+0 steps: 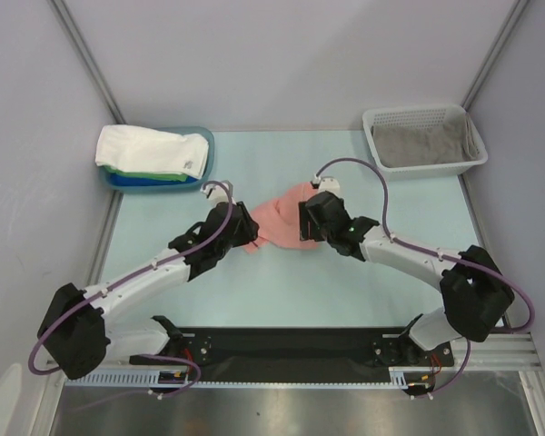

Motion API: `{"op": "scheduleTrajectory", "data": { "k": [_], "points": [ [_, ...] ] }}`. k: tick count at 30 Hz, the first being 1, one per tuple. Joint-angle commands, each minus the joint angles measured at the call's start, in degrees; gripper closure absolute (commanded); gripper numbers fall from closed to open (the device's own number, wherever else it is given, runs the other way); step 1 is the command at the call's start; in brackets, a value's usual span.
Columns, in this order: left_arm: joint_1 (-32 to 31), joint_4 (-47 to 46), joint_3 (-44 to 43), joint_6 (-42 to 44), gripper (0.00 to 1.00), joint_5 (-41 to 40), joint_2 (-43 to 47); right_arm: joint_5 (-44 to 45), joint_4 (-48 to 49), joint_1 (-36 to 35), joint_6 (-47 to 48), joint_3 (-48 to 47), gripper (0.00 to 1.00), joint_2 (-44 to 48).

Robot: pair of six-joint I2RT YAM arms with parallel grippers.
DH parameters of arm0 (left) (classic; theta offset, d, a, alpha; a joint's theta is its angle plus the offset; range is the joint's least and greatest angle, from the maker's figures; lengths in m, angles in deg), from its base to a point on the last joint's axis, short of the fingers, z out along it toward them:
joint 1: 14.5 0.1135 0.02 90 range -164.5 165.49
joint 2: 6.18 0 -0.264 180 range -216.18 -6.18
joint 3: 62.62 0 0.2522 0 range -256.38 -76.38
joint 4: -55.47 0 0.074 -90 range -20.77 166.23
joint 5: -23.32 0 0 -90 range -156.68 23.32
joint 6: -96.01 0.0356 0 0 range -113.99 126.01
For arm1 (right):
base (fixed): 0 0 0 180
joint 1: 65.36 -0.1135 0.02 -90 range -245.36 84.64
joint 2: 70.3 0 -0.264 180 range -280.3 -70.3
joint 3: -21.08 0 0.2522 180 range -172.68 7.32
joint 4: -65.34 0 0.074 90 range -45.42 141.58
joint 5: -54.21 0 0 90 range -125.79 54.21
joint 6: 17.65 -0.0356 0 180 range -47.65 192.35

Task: Fold and stack the towels
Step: Move the towel to the center of the board

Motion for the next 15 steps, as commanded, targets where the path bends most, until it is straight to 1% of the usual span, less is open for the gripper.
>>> {"op": "scheduleTrajectory", "data": {
  "k": [1, 3, 4, 6, 7, 9, 10, 14, 15],
  "points": [
    [2.6, 3.45, 3.15, -3.1, 0.58, -1.46, -1.01, 4.05, 1.34, 0.39, -3.48, 6.05, 0.29, 4.87],
    [2.96, 1.95, 4.04, -3.28, 0.59, -0.66, -1.71, 1.96, 4.06, 1.09, -3.75, 8.77, 0.28, 5.58],
    [3.31, 1.43, 4.66, -3.28, 0.59, -0.4, -1.89, -1.19, 7.29, 1.44, -3.57, 11.22, 0.28, 5.75],
    [3.4, 0.54, 5.01, -3.36, 0.59, -0.13, -2.5, -4.72, 11.87, 2.15, -2.61, 13.78, 0.28, 5.93],
    [3.49, 0.37, 5.54, -3.45, 0.59, 0.04, -2.59, -7.61, 16.68, 2.5, -2.52, 15.88, 0.28, 5.76],
    [3.66, -1.12, 6.24, -3.45, 0.59, 0.57, -2.59, -11.13, 20.31, 3.9, -2.51, 17.3, 0.28, 5.23],
    [3.84, -1.39, 6.77, -3.54, 0.59, 0.66, -2.68, -11.76, 22.59, 4.34, -2.95, 17.66, 0.28, 4.27],
    [4.28, -3.06, 8.44, -4.41, 0.59, 1.01, -3.2, -14.14, 26.56, 6.1, -4.88, 17.75, 0.33, 0.93],
    [4.28, -3.5, 9.49, -4.59, 0.59, 1.18, -3.03, -13.79, 27.44, 6.1, -5.41, 18.01, 0.37, 0.4]
  ]
}}
